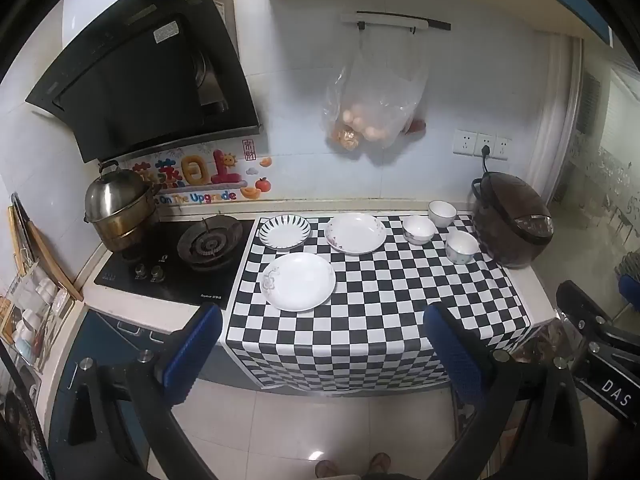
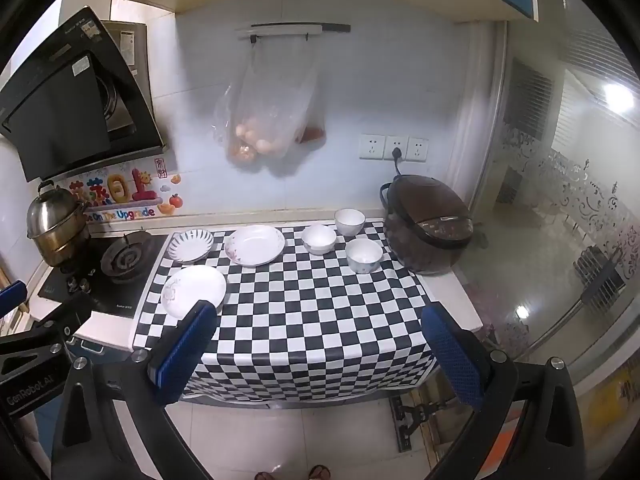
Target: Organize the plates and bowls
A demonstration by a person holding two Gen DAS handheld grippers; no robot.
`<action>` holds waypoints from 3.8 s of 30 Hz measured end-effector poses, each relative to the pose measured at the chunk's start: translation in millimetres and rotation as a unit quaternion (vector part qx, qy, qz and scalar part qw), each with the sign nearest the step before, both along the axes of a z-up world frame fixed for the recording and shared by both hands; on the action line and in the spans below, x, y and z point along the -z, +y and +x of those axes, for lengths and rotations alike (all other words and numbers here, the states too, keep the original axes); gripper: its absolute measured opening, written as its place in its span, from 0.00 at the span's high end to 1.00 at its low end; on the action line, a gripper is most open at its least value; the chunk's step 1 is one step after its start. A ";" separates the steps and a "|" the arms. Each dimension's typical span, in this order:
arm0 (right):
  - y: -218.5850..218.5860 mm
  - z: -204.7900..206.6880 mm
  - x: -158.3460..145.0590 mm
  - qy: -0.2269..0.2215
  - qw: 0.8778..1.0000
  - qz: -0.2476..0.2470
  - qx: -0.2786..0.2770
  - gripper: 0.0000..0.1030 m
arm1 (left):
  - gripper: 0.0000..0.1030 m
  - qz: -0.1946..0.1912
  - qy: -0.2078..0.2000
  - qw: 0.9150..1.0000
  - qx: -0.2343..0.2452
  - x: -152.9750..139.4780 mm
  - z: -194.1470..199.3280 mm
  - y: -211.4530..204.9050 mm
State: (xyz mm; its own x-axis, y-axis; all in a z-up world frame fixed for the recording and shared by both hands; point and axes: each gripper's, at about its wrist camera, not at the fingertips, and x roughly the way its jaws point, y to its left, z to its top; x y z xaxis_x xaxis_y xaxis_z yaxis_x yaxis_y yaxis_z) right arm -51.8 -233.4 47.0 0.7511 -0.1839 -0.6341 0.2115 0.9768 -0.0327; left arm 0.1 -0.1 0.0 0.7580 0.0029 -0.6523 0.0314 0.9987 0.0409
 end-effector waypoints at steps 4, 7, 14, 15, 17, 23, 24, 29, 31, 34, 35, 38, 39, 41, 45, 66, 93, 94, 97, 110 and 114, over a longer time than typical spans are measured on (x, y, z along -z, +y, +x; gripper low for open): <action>1.5 -1.7 0.1 -0.003 1.000 0.000 0.001 0.00 | 0.00 0.000 0.000 1.000 0.000 0.0 -0.1 -0.1; -2.3 2.1 -0.9 -0.004 1.000 0.002 0.001 0.00 | 0.00 0.000 -0.001 1.000 0.000 0.3 -0.8 -0.6; -2.5 2.3 -0.3 -0.001 1.000 0.001 0.001 0.00 | 0.00 -0.001 0.001 1.000 0.000 -0.7 -0.7 0.6; -2.1 1.4 0.1 -0.003 1.000 0.001 0.001 0.00 | 0.00 -0.001 0.001 1.000 -0.001 -0.1 -0.3 0.2; -2.2 2.0 0.3 -0.002 1.000 0.001 0.002 0.00 | 0.00 -0.001 0.001 1.000 0.000 0.0 -0.3 0.1; -2.2 1.5 -2.6 -0.002 1.000 0.002 0.002 0.00 | 0.00 -0.001 0.000 1.000 0.000 0.0 -0.4 0.4; -1.9 1.7 -2.7 -0.002 1.000 0.001 0.002 0.00 | 0.00 -0.001 0.000 1.000 0.000 0.0 -0.5 0.3; -2.0 2.6 0.0 -0.002 1.000 -0.003 0.003 0.00 | 0.00 -0.003 -0.002 1.000 0.000 -1.4 3.7 -15.4; -2.8 2.8 -0.6 -0.004 1.000 -0.003 0.003 0.00 | 0.00 -0.003 -0.002 1.000 0.001 -3.4 2.5 -11.9; -2.6 2.3 -0.9 -0.005 1.000 -0.003 0.003 0.00 | 0.00 -0.004 -0.003 1.000 0.001 -4.6 4.4 -14.9; -2.6 2.5 -1.2 -0.004 1.000 -0.003 0.003 0.00 | 0.00 -0.003 -0.003 1.000 0.001 -4.2 3.6 -14.0; -2.7 2.0 -1.5 -0.005 1.000 -0.002 0.004 0.00 | 0.00 -0.003 -0.004 1.000 0.001 -5.9 1.0 -10.6; -2.5 2.4 -1.2 -0.005 1.000 -0.002 0.003 0.00 | 0.00 -0.003 -0.004 1.000 0.001 -6.4 1.6 -11.8; -2.7 2.8 -2.4 -0.005 1.000 -0.002 0.003 0.00 | 0.00 -0.003 -0.005 1.000 0.001 -6.1 0.9 -10.2; -2.8 2.8 -2.9 -0.005 1.000 -0.001 0.002 0.00 | 0.00 -0.002 -0.007 1.000 0.001 -11.1 2.3 -11.4; -6.4 3.3 1.3 -0.009 1.000 0.002 0.008 0.00 | 0.00 0.000 -0.011 1.000 0.002 -18.4 8.9 -8.9; -6.9 3.9 2.4 -0.009 1.000 0.005 0.010 0.00 | 0.00 0.000 -0.011 1.000 0.003 -12.3 3.1 -8.5; -6.4 3.7 2.1 -0.009 1.000 0.004 0.009 0.00 | 0.00 0.000 -0.012 1.000 0.003 -12.0 2.8 -8.1; -6.1 3.4 2.8 -0.010 1.000 0.004 0.009 0.00 | 0.00 -0.003 -0.011 1.000 0.000 -9.3 2.7 -10.2; -22.5 69.3 61.6 0.035 0.997 0.040 -0.049 0.00 | 0.00 0.028 0.013 0.997 -0.074 34.5 64.9 -22.4; -19.8 122.2 92.6 0.066 0.992 0.059 -0.095 0.00 | 0.00 0.032 0.052 0.991 -0.123 63.2 103.5 1.1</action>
